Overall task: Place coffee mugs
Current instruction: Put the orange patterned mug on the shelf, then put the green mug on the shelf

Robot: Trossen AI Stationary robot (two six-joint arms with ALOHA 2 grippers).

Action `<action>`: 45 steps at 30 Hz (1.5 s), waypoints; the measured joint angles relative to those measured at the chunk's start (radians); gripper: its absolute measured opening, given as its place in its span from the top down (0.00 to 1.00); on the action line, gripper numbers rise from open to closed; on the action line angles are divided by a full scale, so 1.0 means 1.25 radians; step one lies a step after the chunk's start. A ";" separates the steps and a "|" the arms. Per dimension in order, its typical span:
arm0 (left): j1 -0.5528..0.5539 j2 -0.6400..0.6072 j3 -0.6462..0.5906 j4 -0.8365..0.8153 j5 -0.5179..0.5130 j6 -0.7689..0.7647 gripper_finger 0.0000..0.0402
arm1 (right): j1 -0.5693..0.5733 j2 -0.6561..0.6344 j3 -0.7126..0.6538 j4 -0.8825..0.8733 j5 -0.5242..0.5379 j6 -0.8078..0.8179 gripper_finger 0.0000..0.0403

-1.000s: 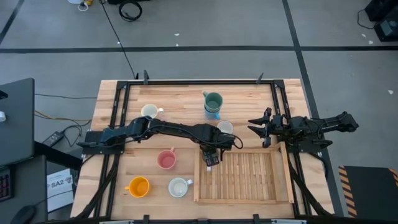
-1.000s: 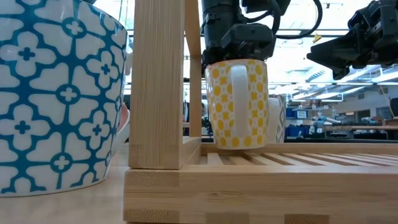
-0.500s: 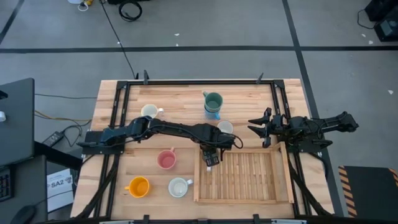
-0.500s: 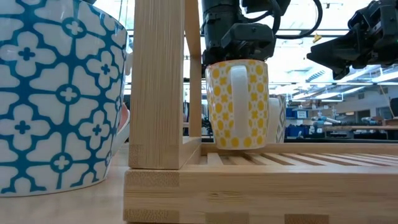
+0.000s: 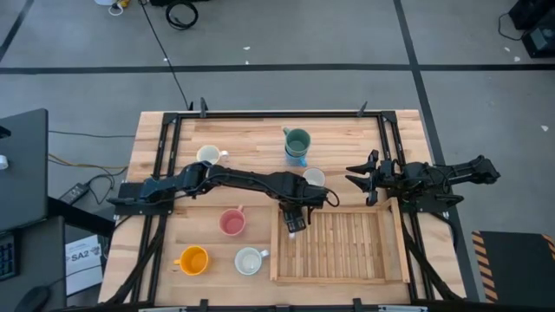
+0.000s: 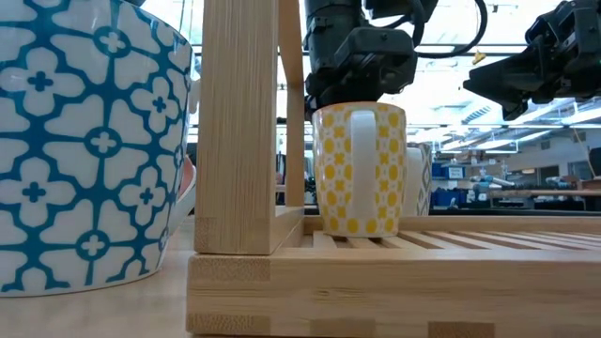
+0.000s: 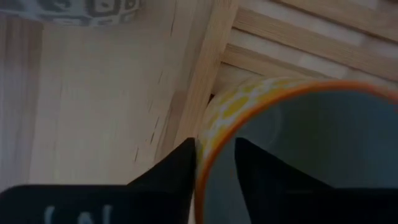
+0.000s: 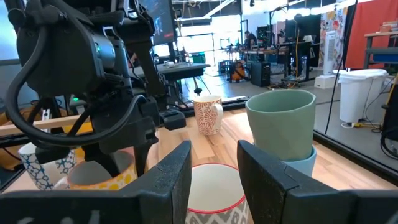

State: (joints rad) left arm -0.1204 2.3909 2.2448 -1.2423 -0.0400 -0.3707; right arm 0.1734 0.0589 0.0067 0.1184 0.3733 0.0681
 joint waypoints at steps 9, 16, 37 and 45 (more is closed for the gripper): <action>0.000 0.000 0.000 0.016 0.000 -0.001 0.56 | 0.000 0.000 0.000 0.000 0.000 0.000 0.66; 0.000 0.000 0.000 0.037 0.000 -0.003 0.56 | 0.000 0.000 0.000 0.000 0.000 0.000 0.66; 0.000 -0.076 0.000 0.057 0.000 -0.009 0.56 | 0.000 -0.001 0.000 0.043 0.000 0.000 0.66; 0.000 -0.130 0.000 0.067 0.000 -0.008 0.56 | 0.000 0.000 0.000 0.068 0.000 0.000 0.66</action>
State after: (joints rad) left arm -0.1200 2.2283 2.2448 -1.1582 -0.0396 -0.3806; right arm 0.1734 0.0586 0.0067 0.2035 0.3733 0.0681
